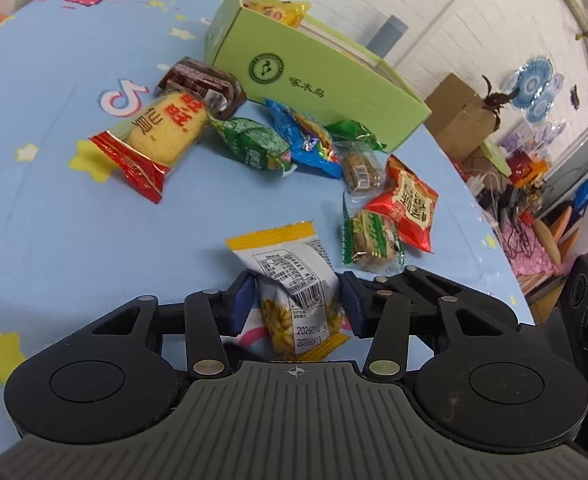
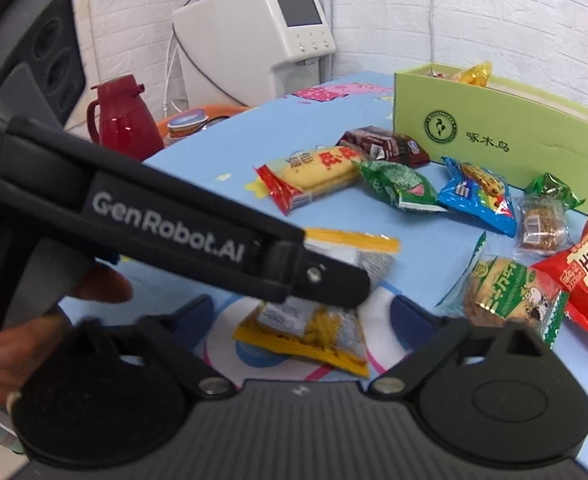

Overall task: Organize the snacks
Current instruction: 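Lower the noodle snack bag into the green box and release it, then grasp the green-wrapped cookie with the left gripper and lift it, then drop the green-wrapped cookie into the green box from the left gripper, then grasp the red snack bag with the left gripper and lift it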

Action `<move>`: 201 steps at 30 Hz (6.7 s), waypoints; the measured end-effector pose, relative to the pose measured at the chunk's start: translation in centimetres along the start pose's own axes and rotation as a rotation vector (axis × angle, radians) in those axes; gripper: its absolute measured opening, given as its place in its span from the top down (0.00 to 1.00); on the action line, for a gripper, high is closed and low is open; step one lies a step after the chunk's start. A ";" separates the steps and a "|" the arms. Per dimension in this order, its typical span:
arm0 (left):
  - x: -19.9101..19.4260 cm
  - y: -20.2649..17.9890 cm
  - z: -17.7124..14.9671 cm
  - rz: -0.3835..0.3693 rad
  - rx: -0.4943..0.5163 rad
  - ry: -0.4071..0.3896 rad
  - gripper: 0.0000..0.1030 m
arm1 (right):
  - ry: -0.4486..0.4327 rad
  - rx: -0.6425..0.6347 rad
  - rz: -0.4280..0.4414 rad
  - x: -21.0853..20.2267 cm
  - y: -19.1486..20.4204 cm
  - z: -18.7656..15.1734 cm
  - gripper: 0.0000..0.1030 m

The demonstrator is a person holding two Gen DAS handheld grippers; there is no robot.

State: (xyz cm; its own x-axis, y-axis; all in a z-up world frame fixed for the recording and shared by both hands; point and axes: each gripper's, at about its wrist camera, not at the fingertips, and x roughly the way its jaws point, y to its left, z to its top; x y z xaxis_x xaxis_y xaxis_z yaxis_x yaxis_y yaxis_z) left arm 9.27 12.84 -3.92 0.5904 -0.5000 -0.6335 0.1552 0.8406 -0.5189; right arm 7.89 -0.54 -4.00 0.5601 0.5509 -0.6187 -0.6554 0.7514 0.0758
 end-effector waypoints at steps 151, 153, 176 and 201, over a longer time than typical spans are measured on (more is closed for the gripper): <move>14.4 -12.8 22.9 -0.059 0.283 -0.096 0.69 | -0.253 0.135 -0.265 -2.8 -24.5 11.6 0.09; 13.0 -12.8 21.6 -0.083 0.297 -0.097 0.67 | -0.257 0.122 -0.283 -4.2 -23.3 10.1 0.08; 13.4 -12.6 6.8 -0.081 0.363 0.165 0.65 | 0.019 0.111 -0.194 -3.7 -16.7 0.3 0.08; 6.8 -11.2 0.9 -0.024 0.220 0.098 0.55 | -0.050 0.124 -0.178 -8.9 -9.1 -4.2 0.09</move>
State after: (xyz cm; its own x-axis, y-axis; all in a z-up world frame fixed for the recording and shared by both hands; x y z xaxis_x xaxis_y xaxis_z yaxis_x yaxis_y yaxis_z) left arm 12.26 0.19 -1.94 0.5063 -0.5288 -0.6812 0.3434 0.8482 -0.4033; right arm 6.78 -13.83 -2.46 0.6875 0.4208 -0.5919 -0.4784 0.8756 0.0668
